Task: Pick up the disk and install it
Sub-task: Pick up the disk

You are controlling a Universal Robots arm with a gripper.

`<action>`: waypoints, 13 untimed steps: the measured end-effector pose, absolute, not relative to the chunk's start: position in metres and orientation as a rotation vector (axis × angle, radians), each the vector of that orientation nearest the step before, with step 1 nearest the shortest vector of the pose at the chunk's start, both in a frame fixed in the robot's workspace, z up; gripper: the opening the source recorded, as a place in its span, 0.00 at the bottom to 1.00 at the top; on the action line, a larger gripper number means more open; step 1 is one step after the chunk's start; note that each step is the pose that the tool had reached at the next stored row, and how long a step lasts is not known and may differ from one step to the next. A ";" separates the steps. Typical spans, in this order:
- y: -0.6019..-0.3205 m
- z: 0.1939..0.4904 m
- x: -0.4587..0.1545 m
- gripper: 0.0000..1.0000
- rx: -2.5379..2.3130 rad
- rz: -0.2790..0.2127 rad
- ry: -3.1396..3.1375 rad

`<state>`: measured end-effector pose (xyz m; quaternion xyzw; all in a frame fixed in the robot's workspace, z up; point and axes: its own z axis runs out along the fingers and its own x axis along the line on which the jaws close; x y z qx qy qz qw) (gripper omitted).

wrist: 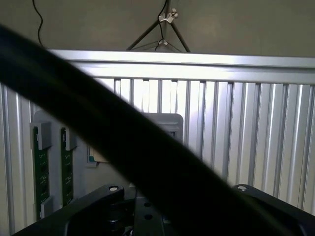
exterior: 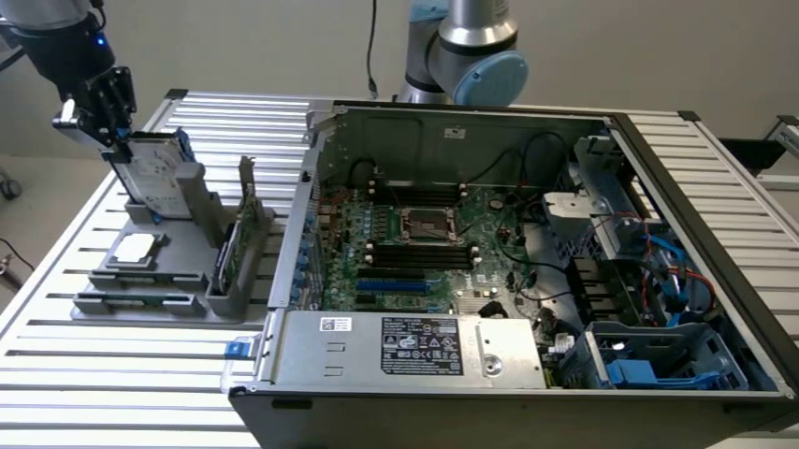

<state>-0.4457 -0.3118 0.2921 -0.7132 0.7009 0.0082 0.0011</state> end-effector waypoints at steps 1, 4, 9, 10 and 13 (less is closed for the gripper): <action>-0.312 0.292 -0.446 0.33 -2.239 0.026 2.200; -0.312 0.292 -0.446 0.33 -2.239 0.026 2.200; -0.312 0.292 -0.446 0.33 -2.239 0.026 2.200; -0.312 0.292 -0.446 0.33 -2.239 0.026 2.200; -0.312 0.292 -0.446 0.33 -2.239 0.026 2.200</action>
